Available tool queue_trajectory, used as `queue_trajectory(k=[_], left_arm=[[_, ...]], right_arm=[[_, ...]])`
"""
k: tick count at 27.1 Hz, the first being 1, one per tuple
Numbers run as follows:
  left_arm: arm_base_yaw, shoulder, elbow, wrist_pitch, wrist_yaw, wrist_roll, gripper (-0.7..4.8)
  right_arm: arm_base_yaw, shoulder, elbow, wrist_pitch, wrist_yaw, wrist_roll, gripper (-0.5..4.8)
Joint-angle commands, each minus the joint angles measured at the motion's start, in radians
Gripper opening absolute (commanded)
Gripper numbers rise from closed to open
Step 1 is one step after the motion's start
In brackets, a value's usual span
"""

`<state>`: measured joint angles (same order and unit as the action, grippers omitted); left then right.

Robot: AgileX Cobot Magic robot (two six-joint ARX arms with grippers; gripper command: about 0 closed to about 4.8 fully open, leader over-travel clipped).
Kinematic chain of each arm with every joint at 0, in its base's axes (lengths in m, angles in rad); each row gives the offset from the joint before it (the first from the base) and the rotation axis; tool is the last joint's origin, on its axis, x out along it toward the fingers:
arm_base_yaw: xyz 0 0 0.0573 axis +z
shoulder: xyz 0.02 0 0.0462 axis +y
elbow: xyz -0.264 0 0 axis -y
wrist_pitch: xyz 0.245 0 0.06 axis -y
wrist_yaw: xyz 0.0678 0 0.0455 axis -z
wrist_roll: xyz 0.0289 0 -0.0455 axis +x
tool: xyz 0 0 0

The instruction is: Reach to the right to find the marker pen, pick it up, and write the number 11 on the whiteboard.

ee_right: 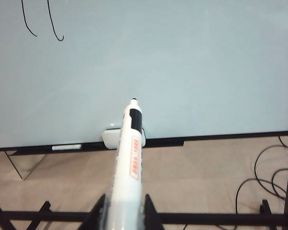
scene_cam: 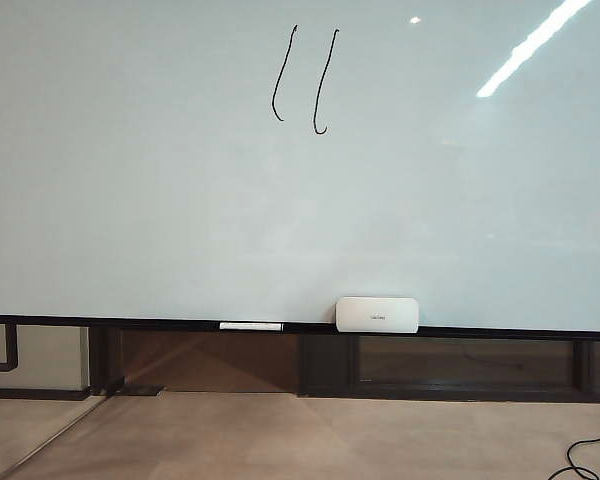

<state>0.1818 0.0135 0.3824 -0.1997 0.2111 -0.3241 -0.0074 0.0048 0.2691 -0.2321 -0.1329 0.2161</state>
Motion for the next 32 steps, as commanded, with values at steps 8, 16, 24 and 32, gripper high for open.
queue_trajectory(k=[8, 16, 24, 32], left_arm=[[-0.087, 0.0, -0.265, 0.207, 0.068, -0.017, -0.05], [-0.349, 0.0, -0.355, 0.268, -0.181, 0.204, -0.06], [-0.45, 0.0, -0.373, 0.234, -0.32, 0.31, -0.06], [-0.45, 0.0, -0.373, 0.203, -0.338, 0.327, -0.05]], right_arm=[[0.002, -0.001, -0.225, 0.261, -0.026, -0.019, -0.01], [0.002, -0.001, -0.257, 0.225, -0.026, -0.119, -0.01], [0.0, -0.001, -0.26, 0.148, -0.015, -0.187, -0.01], [0.001, -0.001, -0.26, 0.168, -0.021, -0.19, -0.01]])
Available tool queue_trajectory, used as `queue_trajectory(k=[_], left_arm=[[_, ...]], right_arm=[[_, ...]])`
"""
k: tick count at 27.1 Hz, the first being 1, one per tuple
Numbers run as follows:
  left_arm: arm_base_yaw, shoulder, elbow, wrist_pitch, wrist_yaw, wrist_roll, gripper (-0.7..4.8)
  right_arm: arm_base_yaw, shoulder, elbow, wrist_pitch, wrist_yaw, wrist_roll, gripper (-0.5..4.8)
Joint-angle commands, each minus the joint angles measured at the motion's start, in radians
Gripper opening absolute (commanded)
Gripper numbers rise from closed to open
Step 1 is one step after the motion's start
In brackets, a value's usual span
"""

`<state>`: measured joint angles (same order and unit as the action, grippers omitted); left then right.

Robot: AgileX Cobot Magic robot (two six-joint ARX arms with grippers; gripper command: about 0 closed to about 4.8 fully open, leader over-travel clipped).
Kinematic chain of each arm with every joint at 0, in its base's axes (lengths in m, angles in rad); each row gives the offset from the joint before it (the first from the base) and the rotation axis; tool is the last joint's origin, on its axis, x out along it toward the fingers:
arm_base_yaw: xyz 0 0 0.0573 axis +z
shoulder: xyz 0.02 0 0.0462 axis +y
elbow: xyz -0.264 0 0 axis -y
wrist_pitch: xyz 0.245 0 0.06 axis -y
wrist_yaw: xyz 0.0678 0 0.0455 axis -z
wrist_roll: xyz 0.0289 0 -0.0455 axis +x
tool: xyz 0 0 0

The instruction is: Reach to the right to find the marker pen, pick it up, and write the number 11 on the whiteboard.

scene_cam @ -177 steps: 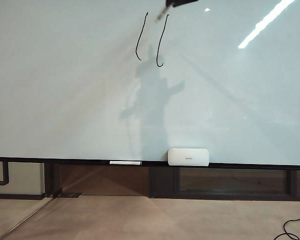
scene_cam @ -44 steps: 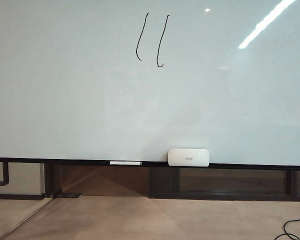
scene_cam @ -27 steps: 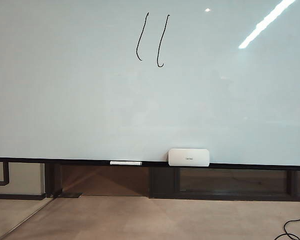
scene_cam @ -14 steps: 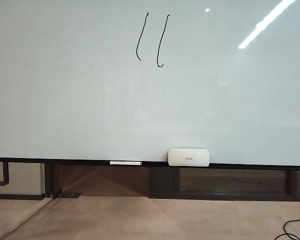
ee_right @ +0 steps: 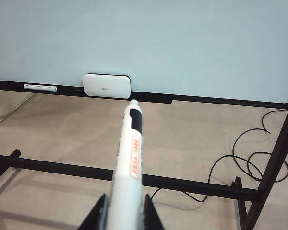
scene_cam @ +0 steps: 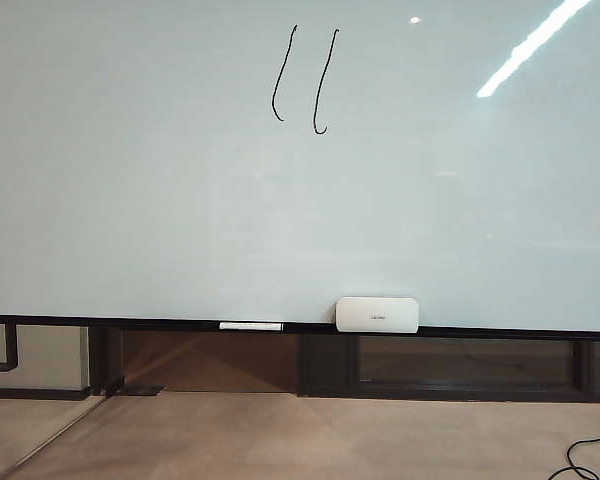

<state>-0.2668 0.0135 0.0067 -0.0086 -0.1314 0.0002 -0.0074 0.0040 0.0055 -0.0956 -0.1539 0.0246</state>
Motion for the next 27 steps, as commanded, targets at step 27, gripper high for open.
queue_trajectory(k=[27], left_arm=[[0.027, 0.0, 0.002, 0.013, 0.017, 0.0, -0.05]], right_arm=[[0.001, 0.0, 0.004, 0.043, -0.002, 0.007, -0.01]])
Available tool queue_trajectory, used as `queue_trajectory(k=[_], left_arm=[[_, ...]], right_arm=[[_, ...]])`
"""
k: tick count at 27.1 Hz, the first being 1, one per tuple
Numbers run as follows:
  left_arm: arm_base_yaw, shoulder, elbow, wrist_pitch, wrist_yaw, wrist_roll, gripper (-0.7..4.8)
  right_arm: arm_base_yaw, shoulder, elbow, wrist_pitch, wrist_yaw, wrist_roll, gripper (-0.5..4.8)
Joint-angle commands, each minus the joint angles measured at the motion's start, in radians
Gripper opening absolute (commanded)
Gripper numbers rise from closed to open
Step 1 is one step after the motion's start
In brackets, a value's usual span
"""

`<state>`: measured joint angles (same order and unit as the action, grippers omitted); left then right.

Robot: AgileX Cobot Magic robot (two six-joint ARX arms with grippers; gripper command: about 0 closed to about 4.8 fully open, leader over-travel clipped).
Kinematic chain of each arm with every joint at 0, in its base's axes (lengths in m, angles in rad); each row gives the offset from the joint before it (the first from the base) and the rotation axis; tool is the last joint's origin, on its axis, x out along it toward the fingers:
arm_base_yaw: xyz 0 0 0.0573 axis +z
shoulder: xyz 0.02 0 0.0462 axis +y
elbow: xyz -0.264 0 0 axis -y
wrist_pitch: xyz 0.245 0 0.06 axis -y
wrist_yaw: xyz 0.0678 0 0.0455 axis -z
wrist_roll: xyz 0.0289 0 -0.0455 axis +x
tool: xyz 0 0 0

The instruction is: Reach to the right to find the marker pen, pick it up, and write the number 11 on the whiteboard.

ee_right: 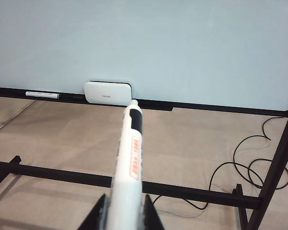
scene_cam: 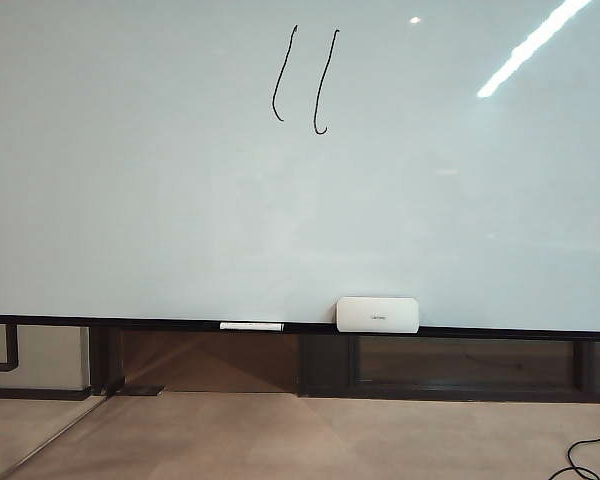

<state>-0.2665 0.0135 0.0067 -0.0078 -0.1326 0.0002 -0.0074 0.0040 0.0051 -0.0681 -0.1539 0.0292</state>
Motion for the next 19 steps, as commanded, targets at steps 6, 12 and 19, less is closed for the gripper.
queue_trajectory(k=[6, 12, 19], left_arm=[[0.198, -0.001, 0.002, 0.008, 0.016, 0.0, -0.05], [0.243, -0.001, 0.002, 0.008, 0.018, 0.0, -0.05], [0.242, -0.001, 0.002, 0.008, 0.021, 0.0, -0.05]], right_arm=[[0.001, 0.0, 0.004, 0.016, -0.003, 0.003, -0.01], [0.001, 0.0, 0.004, 0.016, -0.002, 0.003, -0.01], [0.001, 0.0, 0.004, 0.016, -0.002, 0.003, -0.01]])
